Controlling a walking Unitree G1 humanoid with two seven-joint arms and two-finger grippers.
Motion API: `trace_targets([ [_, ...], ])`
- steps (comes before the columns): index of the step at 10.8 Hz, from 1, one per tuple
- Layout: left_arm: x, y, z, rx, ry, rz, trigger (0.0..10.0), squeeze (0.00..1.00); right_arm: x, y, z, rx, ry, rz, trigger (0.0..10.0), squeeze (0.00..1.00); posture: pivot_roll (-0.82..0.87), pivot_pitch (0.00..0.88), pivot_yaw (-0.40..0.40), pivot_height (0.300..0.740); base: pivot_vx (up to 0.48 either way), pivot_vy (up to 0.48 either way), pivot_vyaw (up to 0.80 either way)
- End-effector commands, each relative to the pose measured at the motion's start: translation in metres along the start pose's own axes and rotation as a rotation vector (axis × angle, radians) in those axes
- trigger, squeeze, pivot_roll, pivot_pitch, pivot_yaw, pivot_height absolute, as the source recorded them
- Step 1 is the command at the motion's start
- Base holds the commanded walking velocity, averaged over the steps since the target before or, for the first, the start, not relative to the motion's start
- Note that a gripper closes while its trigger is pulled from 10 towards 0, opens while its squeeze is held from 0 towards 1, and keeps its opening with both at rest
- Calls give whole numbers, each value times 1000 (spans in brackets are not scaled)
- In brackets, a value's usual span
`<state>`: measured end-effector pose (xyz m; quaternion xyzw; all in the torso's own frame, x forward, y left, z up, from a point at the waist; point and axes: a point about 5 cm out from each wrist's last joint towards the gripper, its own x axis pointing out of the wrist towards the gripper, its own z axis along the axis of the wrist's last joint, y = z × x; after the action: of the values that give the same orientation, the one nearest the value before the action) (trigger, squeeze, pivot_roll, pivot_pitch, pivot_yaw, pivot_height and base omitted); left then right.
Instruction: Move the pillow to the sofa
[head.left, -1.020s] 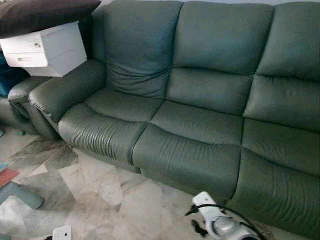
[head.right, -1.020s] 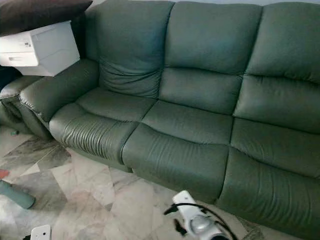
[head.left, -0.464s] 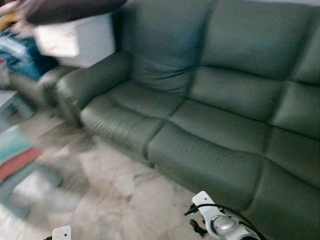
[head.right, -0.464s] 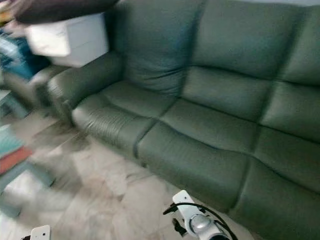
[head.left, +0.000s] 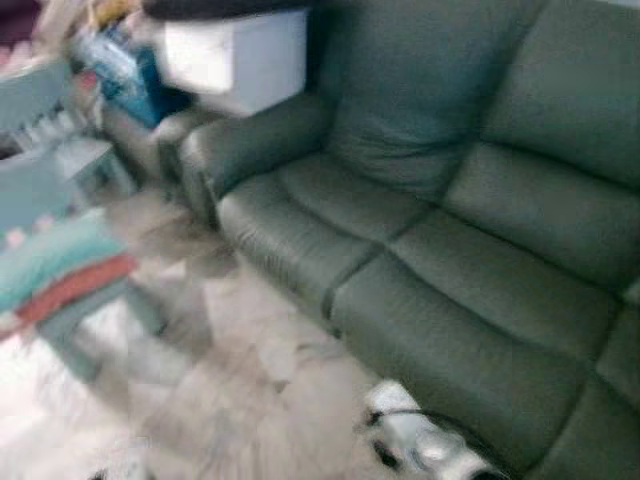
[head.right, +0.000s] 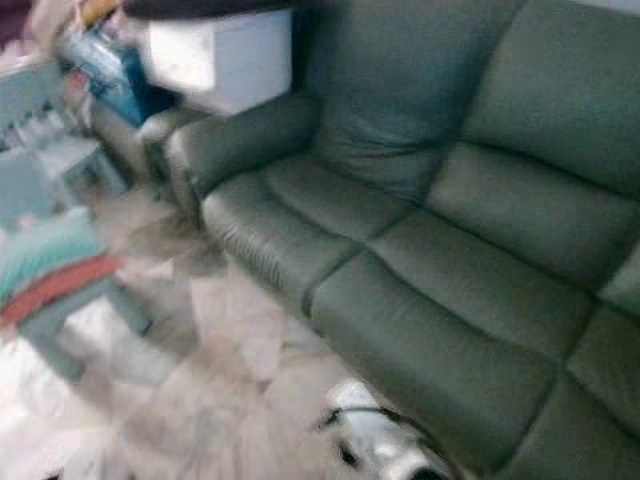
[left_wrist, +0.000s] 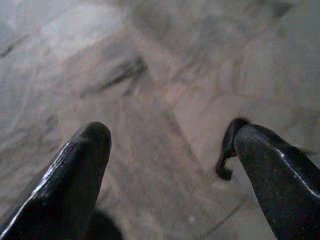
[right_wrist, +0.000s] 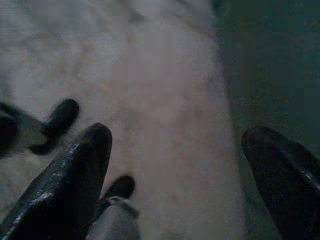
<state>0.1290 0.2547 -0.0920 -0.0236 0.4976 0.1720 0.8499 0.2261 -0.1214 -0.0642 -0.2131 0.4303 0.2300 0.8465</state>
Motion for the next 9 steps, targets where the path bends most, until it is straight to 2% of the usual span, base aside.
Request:
trace_targets([
  [1, 0, 1, 2, 4, -7, 2, 10000, 0, -1, -2, -7, -3, 20, -3, 10000, 0, -81, 0, 56, 740, 0, 0, 800],
  [3, 0, 2, 3, 12, -9, 3, 10000, 0, -8, -26, -21, -1, 41, -30, 10000, 0, -80, 0, 55, 740, 0, 0, 800],
  [5, 0, 2, 3, -6, -8, 6, 10000, 0, -13, -42, -29, 2, 52, -48, 10000, 0, -79, 0, 54, 740, 0, 0, 800],
  [8, 0, 2, 4, -14, -12, -2, 10000, 0, -11, -39, -25, 25, 44, -45, 10000, 0, -79, 0, 56, 740, 0, 0, 800],
  [9, 1, 2, 4, -2, -12, 0, 10000, 0, -6, -24, -14, 27, 27, -28, 10000, 0, -78, 0, 55, 740, 0, 0, 669],
])
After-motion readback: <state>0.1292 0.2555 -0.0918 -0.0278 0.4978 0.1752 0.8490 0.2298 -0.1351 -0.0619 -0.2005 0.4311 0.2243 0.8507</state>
